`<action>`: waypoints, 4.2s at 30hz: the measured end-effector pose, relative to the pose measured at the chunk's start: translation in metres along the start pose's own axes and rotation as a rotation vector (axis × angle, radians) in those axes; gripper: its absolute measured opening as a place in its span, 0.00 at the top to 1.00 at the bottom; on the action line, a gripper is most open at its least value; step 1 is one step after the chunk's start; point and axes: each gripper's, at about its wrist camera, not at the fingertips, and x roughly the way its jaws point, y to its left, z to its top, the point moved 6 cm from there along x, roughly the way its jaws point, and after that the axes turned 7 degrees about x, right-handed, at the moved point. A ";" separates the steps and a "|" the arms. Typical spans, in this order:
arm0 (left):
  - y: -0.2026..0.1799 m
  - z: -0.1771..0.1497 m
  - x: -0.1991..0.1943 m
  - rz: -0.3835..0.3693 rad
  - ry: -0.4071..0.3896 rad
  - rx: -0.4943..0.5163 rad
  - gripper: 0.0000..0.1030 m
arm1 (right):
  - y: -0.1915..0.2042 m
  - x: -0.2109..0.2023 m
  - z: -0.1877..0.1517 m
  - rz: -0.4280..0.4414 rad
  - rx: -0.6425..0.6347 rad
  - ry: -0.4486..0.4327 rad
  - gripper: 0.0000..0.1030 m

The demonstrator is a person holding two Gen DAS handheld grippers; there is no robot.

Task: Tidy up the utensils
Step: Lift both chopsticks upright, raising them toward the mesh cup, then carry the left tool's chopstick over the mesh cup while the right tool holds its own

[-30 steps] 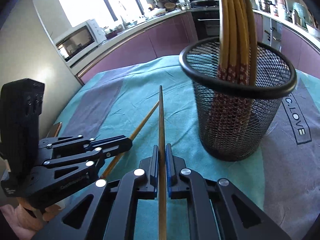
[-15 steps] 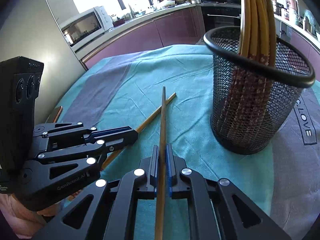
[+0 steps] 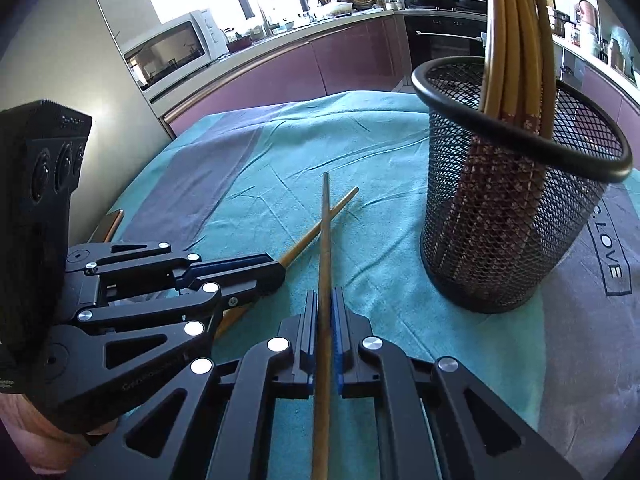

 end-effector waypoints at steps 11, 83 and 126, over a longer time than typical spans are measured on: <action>0.001 0.001 -0.018 -0.008 -0.041 0.010 0.93 | 0.001 -0.023 0.002 0.031 -0.008 -0.047 0.94; -0.007 0.025 -0.103 -0.172 -0.208 0.017 0.93 | -0.019 -0.137 0.025 0.096 0.019 -0.328 0.94; -0.017 0.046 -0.115 -0.170 -0.255 0.045 0.93 | -0.026 -0.159 0.038 0.079 0.009 -0.394 0.94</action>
